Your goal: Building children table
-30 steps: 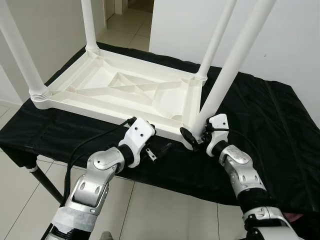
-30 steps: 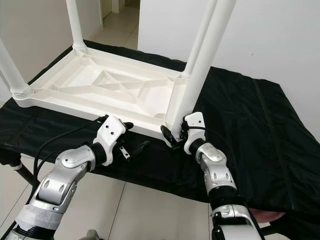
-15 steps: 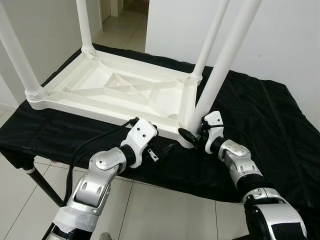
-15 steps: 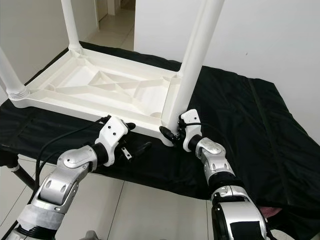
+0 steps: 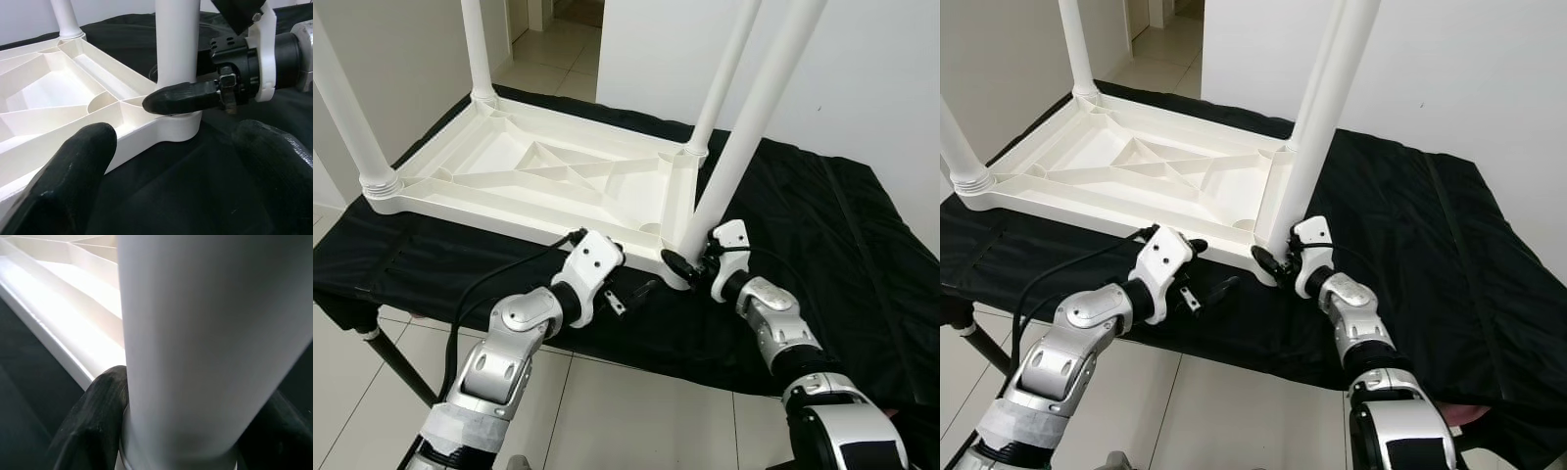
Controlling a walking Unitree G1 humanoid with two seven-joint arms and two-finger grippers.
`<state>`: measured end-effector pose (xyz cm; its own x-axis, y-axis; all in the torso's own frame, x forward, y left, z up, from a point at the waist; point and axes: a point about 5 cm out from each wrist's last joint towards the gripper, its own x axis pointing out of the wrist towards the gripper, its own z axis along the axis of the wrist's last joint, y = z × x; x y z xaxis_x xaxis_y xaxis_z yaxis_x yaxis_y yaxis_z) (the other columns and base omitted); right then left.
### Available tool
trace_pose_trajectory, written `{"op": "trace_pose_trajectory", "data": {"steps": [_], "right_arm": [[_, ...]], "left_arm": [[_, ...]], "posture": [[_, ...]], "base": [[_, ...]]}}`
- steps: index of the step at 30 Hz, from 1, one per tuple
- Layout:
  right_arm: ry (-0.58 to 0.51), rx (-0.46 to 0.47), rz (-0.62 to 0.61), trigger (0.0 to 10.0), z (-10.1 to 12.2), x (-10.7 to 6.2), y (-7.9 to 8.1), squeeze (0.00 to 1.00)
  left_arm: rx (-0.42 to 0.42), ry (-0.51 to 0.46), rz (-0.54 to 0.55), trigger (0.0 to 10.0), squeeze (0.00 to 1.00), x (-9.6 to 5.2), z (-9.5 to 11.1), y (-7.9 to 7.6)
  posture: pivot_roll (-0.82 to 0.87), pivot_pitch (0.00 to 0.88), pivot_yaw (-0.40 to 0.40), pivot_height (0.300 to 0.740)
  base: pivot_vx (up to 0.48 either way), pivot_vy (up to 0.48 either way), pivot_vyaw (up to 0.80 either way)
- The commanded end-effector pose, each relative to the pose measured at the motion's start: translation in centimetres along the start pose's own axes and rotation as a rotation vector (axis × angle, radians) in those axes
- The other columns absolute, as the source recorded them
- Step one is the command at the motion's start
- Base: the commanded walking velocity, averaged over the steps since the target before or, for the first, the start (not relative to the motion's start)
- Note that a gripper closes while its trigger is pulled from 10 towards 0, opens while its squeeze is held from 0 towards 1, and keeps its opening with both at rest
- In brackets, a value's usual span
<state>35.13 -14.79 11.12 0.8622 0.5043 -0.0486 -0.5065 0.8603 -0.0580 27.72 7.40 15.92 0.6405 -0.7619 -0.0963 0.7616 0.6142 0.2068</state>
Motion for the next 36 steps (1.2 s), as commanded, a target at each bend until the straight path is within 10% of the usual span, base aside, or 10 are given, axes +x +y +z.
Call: {"op": "trace_pose_trajectory", "data": {"steps": [1, 11, 20, 21, 22, 30, 31, 36], "right_arm": [[0.009, 0.018, -0.088, 10.0, -0.3, 0.1, 0.6, 0.00], [0.041, 0.085, -0.481, 10.0, -0.8, -0.3, 3.7, 0.00], [-0.004, 0.161, -0.505, 10.0, 0.2, -0.4, 4.4, 0.00], [-0.012, 0.151, -0.504, 10.0, 0.3, -0.6, 4.1, 0.07], [-0.022, 0.157, -0.497, 10.0, 0.3, -0.7, 3.8, 1.00], [-0.064, 0.192, -0.421, 10.0, 1.2, -1.2, 2.1, 1.00], [-0.069, 0.177, -0.393, 10.0, 1.3, -1.3, 1.8, 0.00], [-0.060, 0.099, -0.235, 10.0, 1.5, -1.1, 0.6, 0.00]], "left_arm": [[0.015, -0.005, 0.069, 10.0, 0.00, 0.4, 0.3, 0.4], [0.016, -0.008, 0.063, 10.0, 0.00, 0.4, 0.5, 0.4], [0.015, -0.010, 0.058, 10.0, 0.00, 0.6, 0.5, 0.3], [0.017, -0.009, 0.058, 10.0, 0.00, 0.6, 0.5, 0.3], [0.017, -0.009, 0.059, 10.0, 0.00, 0.6, 0.5, 0.4], [0.020, -0.004, 0.060, 10.0, 0.00, 0.4, 0.4, 0.3], [0.021, -0.003, 0.059, 10.0, 0.00, 0.4, 0.4, 0.3], [0.023, -0.005, 0.056, 10.0, 0.00, 0.5, 0.5, 0.2]], "posture": [[0.03, 0.000, -0.114, 0.740], [0.02, 0.000, -0.107, 0.740], [0.02, 0.000, -0.107, 0.740], [0.02, 0.000, -0.108, 0.740], [0.02, 0.000, -0.108, 0.740], [0.02, 0.000, -0.115, 0.740], [0.02, 0.000, -0.116, 0.740], [0.03, 0.000, -0.115, 0.740]], "base": [[0.000, 0.000, 0.00], [0.000, 0.000, 0.00], [0.000, 0.000, 0.00], [0.000, 0.000, 0.00], [0.000, 0.000, 0.00], [0.000, 0.000, 0.00], [0.000, 0.000, 0.00], [0.000, 0.000, 0.00]]}}
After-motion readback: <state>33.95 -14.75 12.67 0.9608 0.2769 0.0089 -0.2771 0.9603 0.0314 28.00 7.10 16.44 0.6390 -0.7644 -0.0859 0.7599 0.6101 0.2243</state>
